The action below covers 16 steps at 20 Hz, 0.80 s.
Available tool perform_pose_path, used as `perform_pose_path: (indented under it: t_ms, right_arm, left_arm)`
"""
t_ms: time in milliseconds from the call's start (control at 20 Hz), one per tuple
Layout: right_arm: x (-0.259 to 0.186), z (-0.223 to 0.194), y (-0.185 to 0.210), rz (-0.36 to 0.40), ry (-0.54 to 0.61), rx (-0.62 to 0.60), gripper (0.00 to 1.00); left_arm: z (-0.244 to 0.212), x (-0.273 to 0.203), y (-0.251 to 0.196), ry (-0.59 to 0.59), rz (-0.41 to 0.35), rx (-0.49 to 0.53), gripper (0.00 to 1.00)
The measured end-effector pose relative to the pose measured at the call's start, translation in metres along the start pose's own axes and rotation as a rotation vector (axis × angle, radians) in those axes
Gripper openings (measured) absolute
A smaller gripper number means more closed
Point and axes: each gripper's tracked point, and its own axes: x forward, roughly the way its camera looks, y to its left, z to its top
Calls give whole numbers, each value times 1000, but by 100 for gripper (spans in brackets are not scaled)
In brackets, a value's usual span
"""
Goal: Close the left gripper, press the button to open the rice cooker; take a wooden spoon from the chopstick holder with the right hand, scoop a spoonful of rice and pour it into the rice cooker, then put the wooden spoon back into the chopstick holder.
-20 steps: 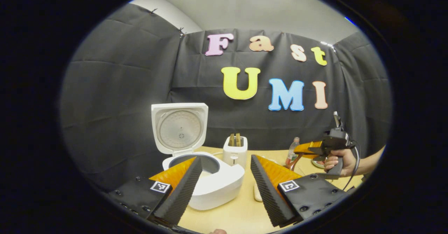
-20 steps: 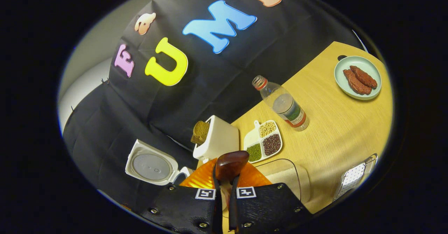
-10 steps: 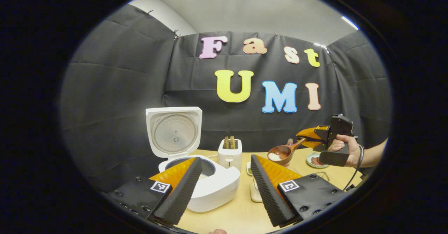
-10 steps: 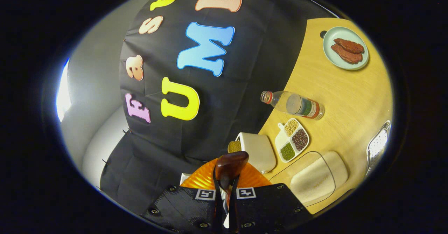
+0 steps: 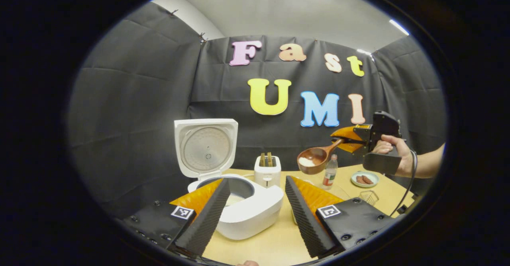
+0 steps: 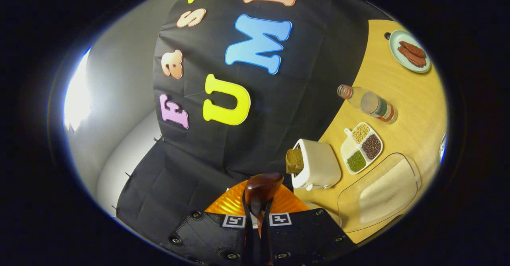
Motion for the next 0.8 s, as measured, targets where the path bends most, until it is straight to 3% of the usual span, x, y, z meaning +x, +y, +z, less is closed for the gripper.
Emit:
perform_pose_path:
  t_ms: [450,800]
  right_arm:
    - [73,-58,34,34,110,-80,7]
    - [140,-111,43,11,208,-255,7]
  left_arm:
    - [-11,-7,22,0,-10,4,97]
    - [-19,-8,45,11,25,-15,96]
